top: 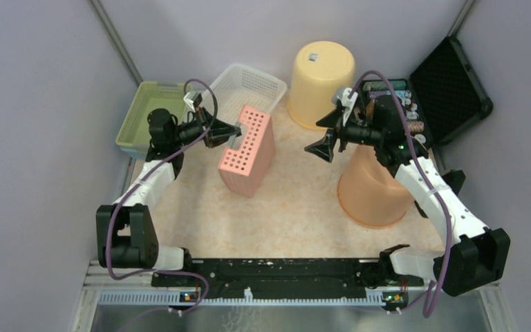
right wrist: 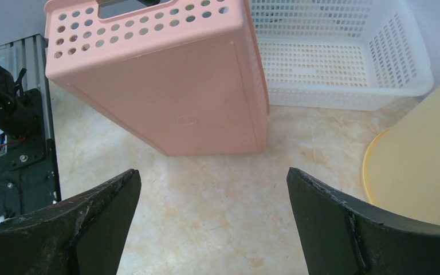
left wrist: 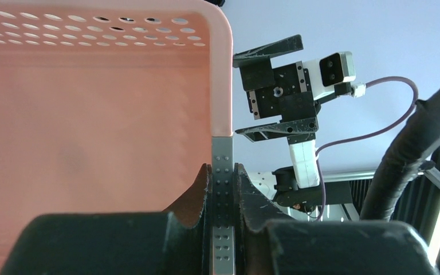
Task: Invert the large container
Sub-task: Turn the container upside down at the center of the board.
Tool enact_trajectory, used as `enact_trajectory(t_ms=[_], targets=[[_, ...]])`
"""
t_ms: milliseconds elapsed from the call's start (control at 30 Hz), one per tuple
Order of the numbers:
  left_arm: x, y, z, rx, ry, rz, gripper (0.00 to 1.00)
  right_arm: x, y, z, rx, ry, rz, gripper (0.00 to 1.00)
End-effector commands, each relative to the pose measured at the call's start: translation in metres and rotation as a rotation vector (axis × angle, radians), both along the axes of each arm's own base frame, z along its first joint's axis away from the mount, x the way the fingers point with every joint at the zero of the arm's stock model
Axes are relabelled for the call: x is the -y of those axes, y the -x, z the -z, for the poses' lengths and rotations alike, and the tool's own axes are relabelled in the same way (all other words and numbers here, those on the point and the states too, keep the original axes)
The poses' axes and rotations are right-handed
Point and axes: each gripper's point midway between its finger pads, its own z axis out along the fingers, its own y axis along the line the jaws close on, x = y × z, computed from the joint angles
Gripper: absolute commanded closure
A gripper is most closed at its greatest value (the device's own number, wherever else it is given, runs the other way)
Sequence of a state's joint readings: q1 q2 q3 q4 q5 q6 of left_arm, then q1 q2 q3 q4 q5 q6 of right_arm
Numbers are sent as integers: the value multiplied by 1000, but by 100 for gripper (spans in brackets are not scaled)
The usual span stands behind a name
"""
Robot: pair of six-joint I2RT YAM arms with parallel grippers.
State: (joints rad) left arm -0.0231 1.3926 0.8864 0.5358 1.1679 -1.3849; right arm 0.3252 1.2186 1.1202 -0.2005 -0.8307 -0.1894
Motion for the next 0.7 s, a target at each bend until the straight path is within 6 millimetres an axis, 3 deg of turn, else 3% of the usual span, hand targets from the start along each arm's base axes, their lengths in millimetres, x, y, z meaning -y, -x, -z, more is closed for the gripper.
enact_trajectory(t_ms=[0, 100, 333, 567, 667], targets=[[-15, -19, 38, -50, -60, -62, 100, -5, -3, -23, 67, -33, -7, 1], [-10, -18, 33, -44, -61, -48, 100, -9, 6, -22, 85, -33, -75, 1], [28, 1, 19, -22, -84, 65, 100, -16, 30, -29, 251, 8, -251, 1], [50, 2, -1, -4, -40, 113, 99, -14, 63, -18, 530, 241, -498, 1], [58, 0, -3, -27, -10, 126, 99, -16, 59, -29, 563, 280, -503, 1]])
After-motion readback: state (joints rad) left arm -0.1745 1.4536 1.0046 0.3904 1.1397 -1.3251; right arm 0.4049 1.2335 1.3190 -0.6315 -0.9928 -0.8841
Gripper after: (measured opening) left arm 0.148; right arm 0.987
